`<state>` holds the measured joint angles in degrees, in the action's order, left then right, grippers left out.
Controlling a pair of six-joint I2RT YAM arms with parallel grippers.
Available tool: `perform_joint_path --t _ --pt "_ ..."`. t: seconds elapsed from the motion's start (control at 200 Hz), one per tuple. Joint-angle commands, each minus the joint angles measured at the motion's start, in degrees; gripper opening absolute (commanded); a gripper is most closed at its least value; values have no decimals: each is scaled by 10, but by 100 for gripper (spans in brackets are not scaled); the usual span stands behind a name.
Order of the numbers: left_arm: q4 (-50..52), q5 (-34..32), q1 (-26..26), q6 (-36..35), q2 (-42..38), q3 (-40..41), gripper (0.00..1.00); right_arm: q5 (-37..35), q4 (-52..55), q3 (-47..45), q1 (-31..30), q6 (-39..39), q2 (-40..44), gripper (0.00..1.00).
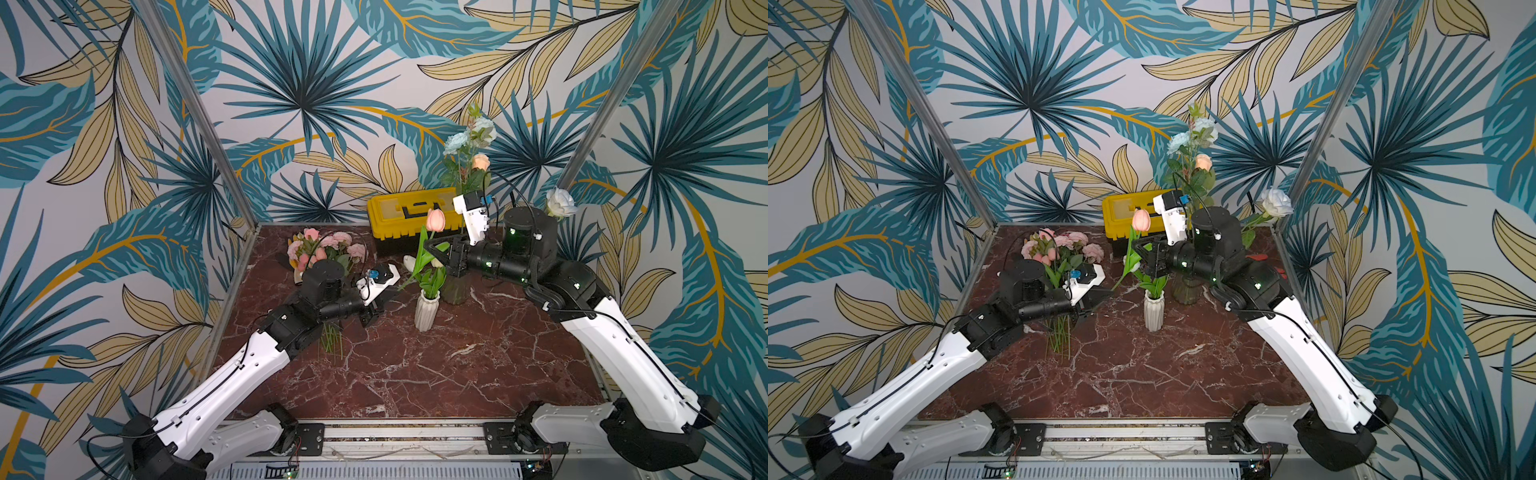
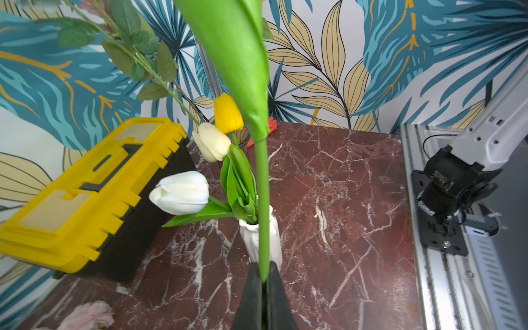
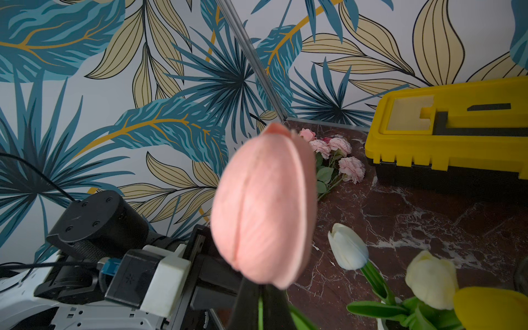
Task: Pick out pink flowers from the vase
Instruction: Place the flower at the center of the board.
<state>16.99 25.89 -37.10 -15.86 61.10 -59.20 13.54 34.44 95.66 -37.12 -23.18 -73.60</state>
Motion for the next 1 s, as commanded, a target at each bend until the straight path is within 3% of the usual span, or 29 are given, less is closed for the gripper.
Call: perform_joint_path --t 0.0,0.145,0.27,0.501,0.711,0.996 --pt "5 3 -3 6 -2 -22 0 6 -16 -14 -2 -6 5 6" --pt "5 -19 -2 35 -14 -9 0 1 -13 -15 -2 5 9 34" --pt "-3 -33 9 73 -33 15 0 -18 -16 -27 -2 18 30 45" --pt "-59 -75 87 204 -105 103 0 -67 5 -46 -2 61 74 51" --pt "-55 -58 237 355 -96 170 0 -91 5 -70 -1 80 102 53" --pt "-65 -111 289 401 -40 241 0 -80 -27 -139 -2 85 144 54"
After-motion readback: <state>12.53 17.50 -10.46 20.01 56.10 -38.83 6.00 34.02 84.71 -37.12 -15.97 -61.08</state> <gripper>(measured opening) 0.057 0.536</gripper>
